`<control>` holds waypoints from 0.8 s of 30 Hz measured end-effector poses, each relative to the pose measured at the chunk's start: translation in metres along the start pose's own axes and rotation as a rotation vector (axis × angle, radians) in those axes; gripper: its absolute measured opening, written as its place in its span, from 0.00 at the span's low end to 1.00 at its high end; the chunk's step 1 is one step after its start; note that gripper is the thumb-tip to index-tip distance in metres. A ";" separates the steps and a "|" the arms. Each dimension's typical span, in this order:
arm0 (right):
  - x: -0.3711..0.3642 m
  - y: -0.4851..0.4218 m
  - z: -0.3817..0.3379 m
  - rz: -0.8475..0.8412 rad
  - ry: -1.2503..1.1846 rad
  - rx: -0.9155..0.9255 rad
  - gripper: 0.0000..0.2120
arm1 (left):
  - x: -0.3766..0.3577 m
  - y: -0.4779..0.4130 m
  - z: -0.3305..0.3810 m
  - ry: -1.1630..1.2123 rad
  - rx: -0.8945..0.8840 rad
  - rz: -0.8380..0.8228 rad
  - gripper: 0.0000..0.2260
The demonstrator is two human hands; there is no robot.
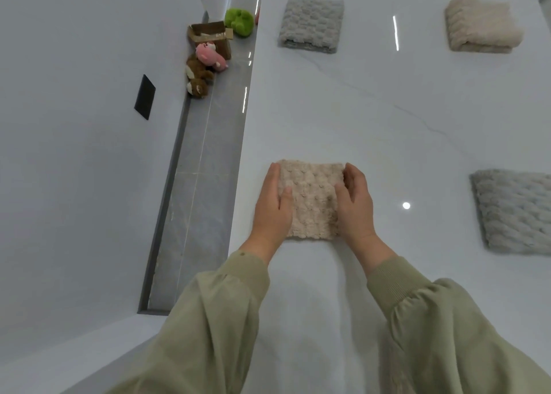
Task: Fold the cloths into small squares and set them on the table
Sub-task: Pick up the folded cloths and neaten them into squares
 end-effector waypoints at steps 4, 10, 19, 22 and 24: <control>0.017 0.008 0.001 0.027 0.143 0.018 0.24 | 0.020 0.010 -0.004 -0.342 -0.101 -0.087 0.24; -0.002 0.041 -0.011 0.102 0.606 0.181 0.28 | 0.032 0.019 0.006 -0.874 -0.329 -0.266 0.27; -0.044 0.103 -0.010 0.332 0.927 -0.007 0.35 | 0.061 0.018 0.008 -1.055 -0.696 -0.524 0.27; -0.047 0.127 0.000 0.399 0.886 -0.158 0.32 | 0.066 0.017 0.009 -1.054 -0.796 -0.603 0.28; -0.045 0.141 0.006 0.435 0.873 -0.232 0.32 | 0.063 0.017 0.012 -1.000 -0.865 -0.633 0.27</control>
Point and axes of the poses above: each hand's wrist, its own y-axis away from the middle knuckle, its own x-axis out of the back of the hand, z = x × y, the point moved 3 cm from there along -y, towards the middle knuckle, and after that the axes turned 10 degrees about -x, right-handed, at the moved point
